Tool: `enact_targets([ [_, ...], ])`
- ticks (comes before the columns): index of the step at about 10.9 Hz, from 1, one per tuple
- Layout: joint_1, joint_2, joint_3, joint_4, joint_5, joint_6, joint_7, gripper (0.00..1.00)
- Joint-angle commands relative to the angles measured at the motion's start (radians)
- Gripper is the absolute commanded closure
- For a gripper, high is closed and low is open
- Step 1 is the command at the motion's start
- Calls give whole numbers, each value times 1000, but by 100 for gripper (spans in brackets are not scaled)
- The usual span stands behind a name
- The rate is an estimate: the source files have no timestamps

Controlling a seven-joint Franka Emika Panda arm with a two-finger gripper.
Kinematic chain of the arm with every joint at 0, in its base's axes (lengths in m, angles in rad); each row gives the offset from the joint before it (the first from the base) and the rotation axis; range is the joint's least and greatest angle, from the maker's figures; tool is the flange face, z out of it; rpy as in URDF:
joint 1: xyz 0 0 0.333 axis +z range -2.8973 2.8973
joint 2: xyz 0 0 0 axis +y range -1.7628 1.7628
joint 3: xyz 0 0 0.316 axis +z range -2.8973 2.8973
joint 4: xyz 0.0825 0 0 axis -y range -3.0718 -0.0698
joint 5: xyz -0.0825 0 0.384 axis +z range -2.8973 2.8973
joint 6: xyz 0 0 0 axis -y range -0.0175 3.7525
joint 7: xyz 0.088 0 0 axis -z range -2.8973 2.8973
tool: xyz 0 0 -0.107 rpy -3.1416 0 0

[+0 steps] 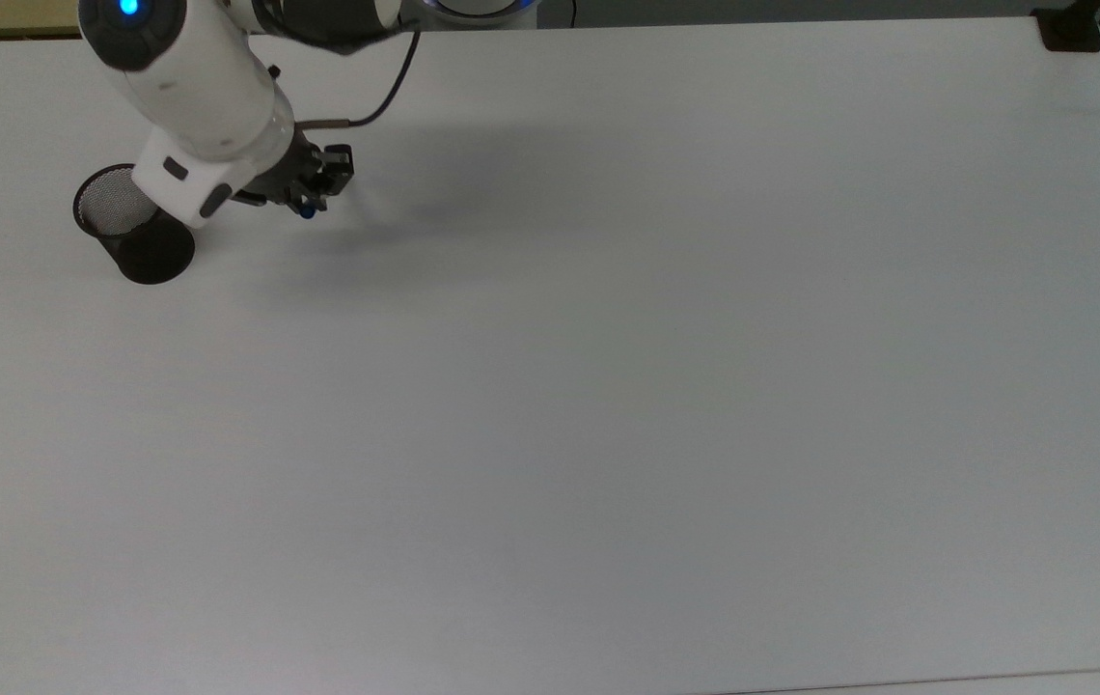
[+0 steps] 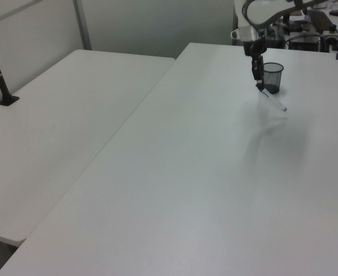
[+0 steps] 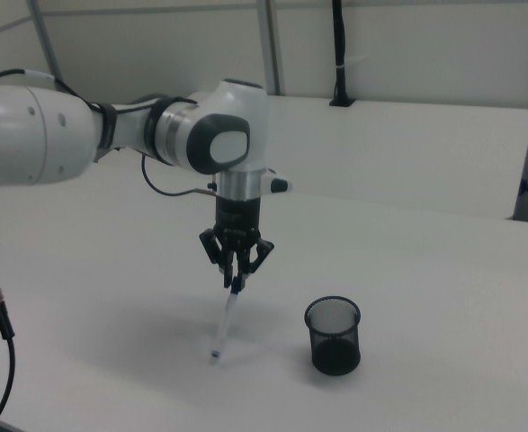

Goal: Remove the marker

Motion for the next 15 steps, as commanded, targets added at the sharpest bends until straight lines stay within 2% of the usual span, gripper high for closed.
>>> enact_targets([
  [1,35,29,-9,8,-4,60,136,34],
  [2,39,26,-9,16,-5,72,181,0],
  [4,78,-19,-9,40,-4,62,221,0],
  [9,221,-246,-9,39,-1,-79,313,0],
  [11,284,-321,-9,34,-37,-117,397,0],
  [13,292,-360,-9,33,-48,-145,532,0],
  [15,281,-357,-15,33,-50,-145,539,0],
])
